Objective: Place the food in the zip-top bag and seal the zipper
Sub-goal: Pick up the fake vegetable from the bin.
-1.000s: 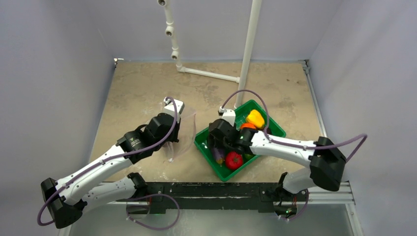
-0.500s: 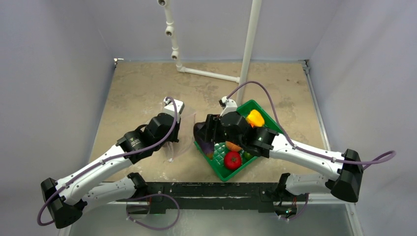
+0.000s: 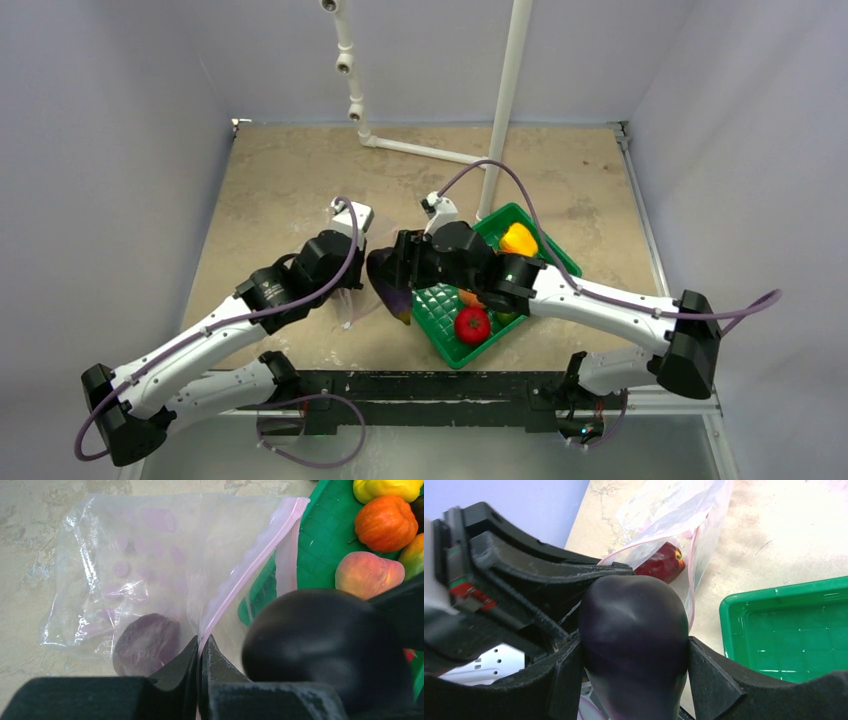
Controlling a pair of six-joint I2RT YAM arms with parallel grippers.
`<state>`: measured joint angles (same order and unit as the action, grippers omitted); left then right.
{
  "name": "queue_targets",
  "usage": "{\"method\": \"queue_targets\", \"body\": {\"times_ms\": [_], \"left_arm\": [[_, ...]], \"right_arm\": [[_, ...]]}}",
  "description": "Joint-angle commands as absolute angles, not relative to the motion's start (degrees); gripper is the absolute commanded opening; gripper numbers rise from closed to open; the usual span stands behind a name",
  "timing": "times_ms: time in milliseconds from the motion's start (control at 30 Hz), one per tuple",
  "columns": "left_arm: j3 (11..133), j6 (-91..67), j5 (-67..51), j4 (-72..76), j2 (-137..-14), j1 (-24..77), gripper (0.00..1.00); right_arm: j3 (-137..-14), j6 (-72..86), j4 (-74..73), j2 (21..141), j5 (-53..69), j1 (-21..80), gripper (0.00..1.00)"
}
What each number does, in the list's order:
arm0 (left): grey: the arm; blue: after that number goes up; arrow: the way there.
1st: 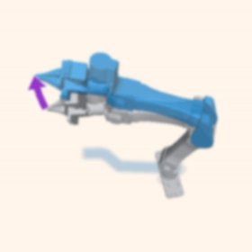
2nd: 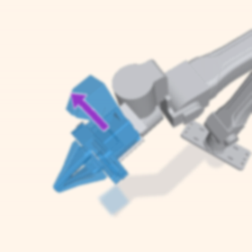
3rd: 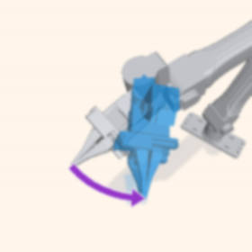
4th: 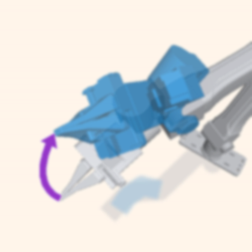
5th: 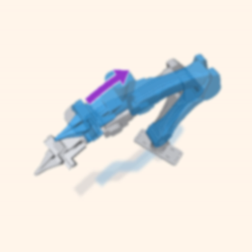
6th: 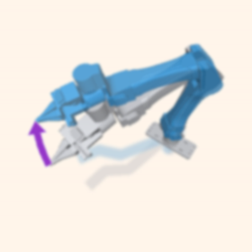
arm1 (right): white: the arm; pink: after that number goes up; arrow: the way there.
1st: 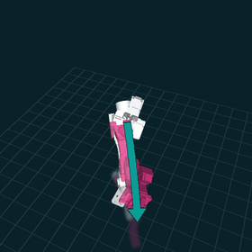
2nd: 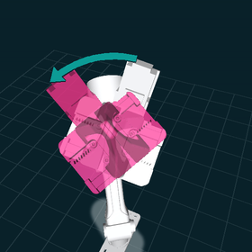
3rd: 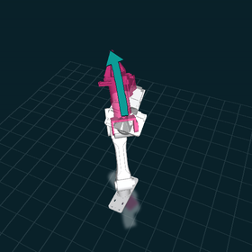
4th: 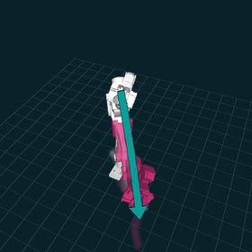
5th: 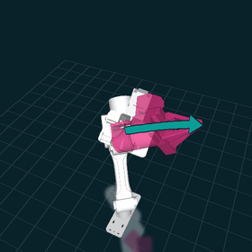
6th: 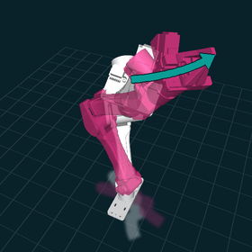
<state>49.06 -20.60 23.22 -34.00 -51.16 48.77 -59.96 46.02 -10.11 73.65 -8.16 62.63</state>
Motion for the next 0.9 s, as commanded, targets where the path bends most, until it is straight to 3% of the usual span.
{"method": "queue_targets", "body": {"times_ms": [0,633,867], "left_arm": [[50.3,-21.6,23.0,-32.9,-49.5,48.5,0.00],[49.7,-20.1,16.6,-30.8,-47.4,48.5,0.00],[49.6,-19.9,14.6,-30.5,-47.2,48.5,0.00]], "right_arm": [[-63.9,47.6,-7.9,77.6,-8.9,62.9,0.41],[-71.3,63.4,-11.5,86.8,-19.4,62.8,0.49],[-77.5,67.3,-15.6,91.0,-24.7,62.3,0.56]]}}
